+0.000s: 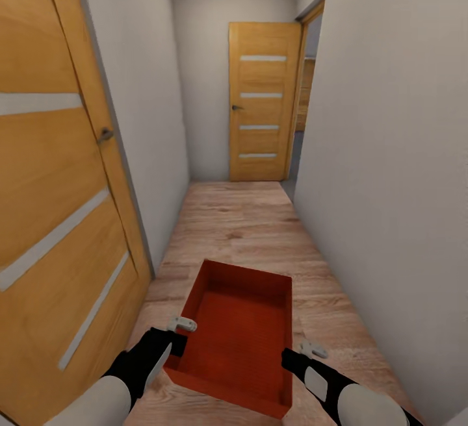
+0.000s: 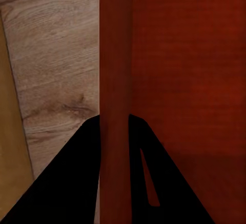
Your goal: Move the two storage containers from the living room to the garage. In the garage, place one container on the floor and stack the other container on top of it (either order is fine).
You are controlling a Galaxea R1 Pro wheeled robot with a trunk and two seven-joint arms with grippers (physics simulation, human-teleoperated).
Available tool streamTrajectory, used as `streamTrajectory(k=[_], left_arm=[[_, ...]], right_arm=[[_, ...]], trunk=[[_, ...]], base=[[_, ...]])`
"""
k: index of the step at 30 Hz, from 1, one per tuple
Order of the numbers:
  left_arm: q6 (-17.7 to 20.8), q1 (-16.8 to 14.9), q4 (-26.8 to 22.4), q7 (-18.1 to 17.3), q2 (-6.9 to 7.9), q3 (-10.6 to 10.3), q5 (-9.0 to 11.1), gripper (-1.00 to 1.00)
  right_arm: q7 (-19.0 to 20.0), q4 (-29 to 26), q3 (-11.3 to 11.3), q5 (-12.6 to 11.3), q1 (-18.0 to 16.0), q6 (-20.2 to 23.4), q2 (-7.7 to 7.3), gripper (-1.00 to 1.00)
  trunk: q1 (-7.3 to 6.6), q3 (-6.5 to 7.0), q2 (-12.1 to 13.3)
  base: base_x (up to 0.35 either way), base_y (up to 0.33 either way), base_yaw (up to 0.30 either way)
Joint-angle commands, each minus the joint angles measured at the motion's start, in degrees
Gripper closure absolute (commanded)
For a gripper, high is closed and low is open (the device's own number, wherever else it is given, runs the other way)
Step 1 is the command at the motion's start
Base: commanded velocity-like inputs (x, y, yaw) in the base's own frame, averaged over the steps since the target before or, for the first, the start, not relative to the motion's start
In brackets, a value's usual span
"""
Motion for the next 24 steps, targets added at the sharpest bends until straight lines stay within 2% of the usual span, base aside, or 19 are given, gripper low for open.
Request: streamTrajectory(k=[1, 24], left_arm=[[0.35, -0.03, -0.02, 0.06, -0.03, 0.77, 3.20, 1.00], [0.35, -0.03, 0.00, 0.06, -0.03, 0.78, 3.20, 1.00]], right_arm=[[0.11, -0.16, 1.68, 0.49, 0.02, -3.86, 0.10, 1.00], [0.02, -0.16, 1.68, 0.52, 0.02, -3.86, 0.20, 1.00]], trunk=[[0.03, -0.05, -0.02], [0.03, -0.04, -0.02]], base=[[0.339, 0.115, -0.065], [0.339, 0.116, -0.004]])
